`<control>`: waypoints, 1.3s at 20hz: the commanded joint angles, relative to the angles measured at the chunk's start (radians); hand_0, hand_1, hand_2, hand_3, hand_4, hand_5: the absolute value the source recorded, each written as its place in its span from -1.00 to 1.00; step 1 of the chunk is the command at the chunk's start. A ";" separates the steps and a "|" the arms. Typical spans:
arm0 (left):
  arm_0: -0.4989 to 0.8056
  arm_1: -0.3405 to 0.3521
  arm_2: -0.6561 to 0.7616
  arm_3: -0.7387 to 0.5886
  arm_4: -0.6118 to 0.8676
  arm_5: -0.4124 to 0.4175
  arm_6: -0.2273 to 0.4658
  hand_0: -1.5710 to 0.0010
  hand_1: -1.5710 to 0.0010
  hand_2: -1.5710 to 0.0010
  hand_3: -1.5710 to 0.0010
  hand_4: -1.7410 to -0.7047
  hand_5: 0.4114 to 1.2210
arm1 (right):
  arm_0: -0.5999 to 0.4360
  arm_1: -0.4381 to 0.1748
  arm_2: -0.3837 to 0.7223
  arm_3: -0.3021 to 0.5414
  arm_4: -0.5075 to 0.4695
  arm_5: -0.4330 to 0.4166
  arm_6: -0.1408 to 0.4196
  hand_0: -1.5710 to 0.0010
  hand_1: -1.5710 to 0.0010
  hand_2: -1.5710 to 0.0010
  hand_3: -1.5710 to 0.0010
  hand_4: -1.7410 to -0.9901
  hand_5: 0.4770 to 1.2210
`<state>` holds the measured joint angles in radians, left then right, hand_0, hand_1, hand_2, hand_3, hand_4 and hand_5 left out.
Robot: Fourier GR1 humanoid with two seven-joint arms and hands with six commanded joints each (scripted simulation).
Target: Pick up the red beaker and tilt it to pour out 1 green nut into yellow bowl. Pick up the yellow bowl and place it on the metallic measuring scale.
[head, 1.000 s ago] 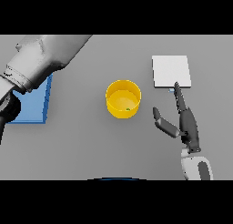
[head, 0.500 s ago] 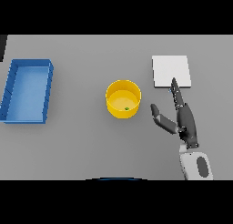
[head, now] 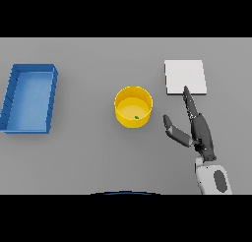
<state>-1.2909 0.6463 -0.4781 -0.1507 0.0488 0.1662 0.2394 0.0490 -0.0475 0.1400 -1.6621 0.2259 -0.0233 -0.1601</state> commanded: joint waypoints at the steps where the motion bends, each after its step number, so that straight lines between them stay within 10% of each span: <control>1: 0.035 0.006 0.007 -0.023 0.028 0.015 0.032 -1.00 -1.00 -1.00 -0.86 -1.00 1.00 | 0.010 -0.010 0.000 -0.004 0.009 -0.001 -0.008 1.00 1.00 1.00 1.00 0.47 -0.41; 13: 0.555 0.108 -0.033 -0.682 0.290 0.293 0.263 -1.00 -1.00 -1.00 -0.76 -1.00 1.00 | -0.005 -0.006 0.001 0.006 0.014 -0.007 -0.001 1.00 1.00 1.00 1.00 0.48 -0.44; 17: 0.639 0.152 -0.078 -0.822 0.366 0.297 0.323 -1.00 -1.00 -1.00 -0.74 -0.99 0.34 | 0.008 -0.003 0.003 -0.002 0.013 -0.007 0.011 1.00 1.00 1.00 1.00 0.53 -0.46; 21: 0.678 0.229 -0.137 -0.949 0.393 0.174 0.278 -0.90 -0.76 -0.67 -0.40 0.13 -0.19 | -0.006 -0.012 -0.005 0.005 0.020 -0.015 0.017 1.00 1.00 1.00 1.00 0.55 -0.48; 26: 0.704 0.276 -0.148 -0.990 0.425 0.031 0.240 0.35 0.42 0.45 0.54 0.85 -0.40 | -0.005 -0.012 0.000 0.005 0.015 -0.007 0.011 1.00 1.00 1.00 1.00 0.58 -0.45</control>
<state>-0.5870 0.9226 -0.6262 -1.1408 0.4737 0.1978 0.4803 0.0441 -0.0598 0.1393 -1.6575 0.2409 -0.0310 -0.1474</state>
